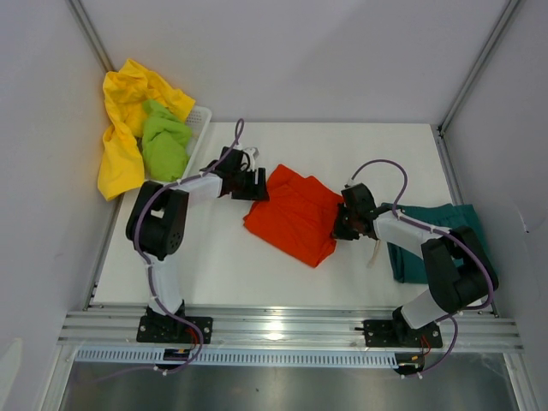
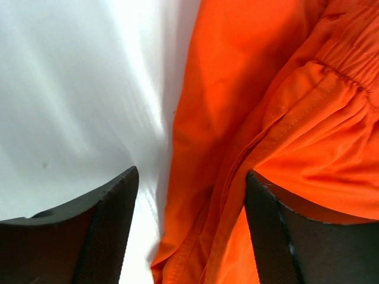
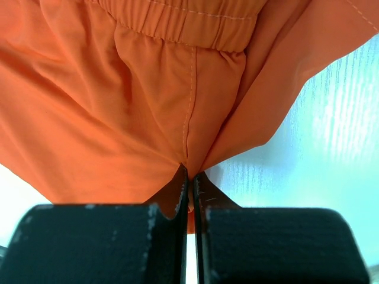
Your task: Fold and stack the shorts
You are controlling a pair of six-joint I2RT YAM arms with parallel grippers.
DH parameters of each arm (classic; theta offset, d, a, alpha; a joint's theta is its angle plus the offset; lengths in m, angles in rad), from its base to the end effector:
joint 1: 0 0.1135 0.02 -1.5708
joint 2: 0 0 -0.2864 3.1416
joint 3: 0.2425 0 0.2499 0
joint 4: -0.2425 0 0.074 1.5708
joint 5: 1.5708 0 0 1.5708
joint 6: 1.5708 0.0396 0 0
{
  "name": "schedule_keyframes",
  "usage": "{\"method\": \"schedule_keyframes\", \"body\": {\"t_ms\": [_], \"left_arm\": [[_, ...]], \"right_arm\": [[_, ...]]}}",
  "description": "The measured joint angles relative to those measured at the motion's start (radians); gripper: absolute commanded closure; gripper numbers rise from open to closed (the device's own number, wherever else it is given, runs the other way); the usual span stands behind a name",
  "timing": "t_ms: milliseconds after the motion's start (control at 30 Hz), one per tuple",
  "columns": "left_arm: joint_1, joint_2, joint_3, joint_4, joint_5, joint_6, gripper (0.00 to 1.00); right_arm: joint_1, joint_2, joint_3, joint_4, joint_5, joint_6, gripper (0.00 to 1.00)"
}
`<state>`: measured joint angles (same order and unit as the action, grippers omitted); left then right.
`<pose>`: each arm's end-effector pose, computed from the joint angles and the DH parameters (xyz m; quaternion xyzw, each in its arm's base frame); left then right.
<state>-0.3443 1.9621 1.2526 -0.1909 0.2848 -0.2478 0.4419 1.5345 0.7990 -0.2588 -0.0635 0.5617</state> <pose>0.3934 -0.1529 0.1780 0.0917 0.9314 -0.2232 0.2724 0.2625 0.1270 0.1863 0.0484 0.9571 0.1633 0.2345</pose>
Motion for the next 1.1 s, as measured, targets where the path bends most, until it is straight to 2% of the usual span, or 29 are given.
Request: {"method": "schedule_keyframes", "body": {"t_ms": [67, 167, 267, 400, 433, 467, 533, 567, 633, 667, 833, 1100], "left_arm": [[0.001, 0.009, 0.010, 0.003, 0.018, -0.005, 0.30], [0.002, 0.029, 0.033, 0.008, 0.049, -0.006, 0.23], [0.002, 0.050, 0.060, 0.009, 0.089, -0.006, 0.23], [-0.003, 0.089, 0.109, -0.006, 0.133, -0.004, 0.34], [-0.005, 0.098, 0.119, -0.011, 0.142, -0.003, 0.39], [-0.006, 0.107, 0.127, -0.014, 0.149, -0.004, 0.49], [-0.009, 0.123, 0.145, -0.032, 0.156, -0.003, 0.64], [-0.010, 0.132, 0.152, -0.040, 0.161, -0.005, 0.81], [-0.013, 0.143, 0.159, -0.051, 0.166, -0.008, 0.98], [-0.014, 0.143, 0.159, -0.058, 0.166, -0.010, 1.00], [-0.016, 0.113, 0.111, -0.026, 0.138, -0.023, 1.00], [-0.030, -0.160, -0.239, 0.068, -0.020, -0.148, 1.00]], "right_arm": [[0.000, 0.000, 0.000, 0.001, -0.004, -0.003, 1.00], [0.000, 0.000, 0.000, 0.002, -0.006, -0.008, 1.00], [0.000, 0.000, -0.001, 0.002, -0.011, -0.012, 1.00], [0.000, 0.000, -0.001, 0.002, -0.019, -0.013, 1.00], [0.000, 0.000, -0.001, 0.002, -0.022, -0.014, 1.00], [0.000, 0.000, -0.001, 0.002, -0.024, -0.014, 1.00], [0.000, 0.000, -0.001, 0.003, -0.026, -0.015, 1.00], [0.000, 0.000, -0.001, 0.003, -0.028, -0.015, 1.00], [0.000, 0.000, -0.001, 0.004, -0.032, -0.016, 1.00], [0.000, 0.000, -0.001, 0.005, -0.033, -0.016, 1.00], [0.000, -0.001, 0.000, 0.003, -0.047, -0.023, 1.00], [0.029, 0.034, 0.082, -0.075, -0.050, -0.105, 1.00]]}}
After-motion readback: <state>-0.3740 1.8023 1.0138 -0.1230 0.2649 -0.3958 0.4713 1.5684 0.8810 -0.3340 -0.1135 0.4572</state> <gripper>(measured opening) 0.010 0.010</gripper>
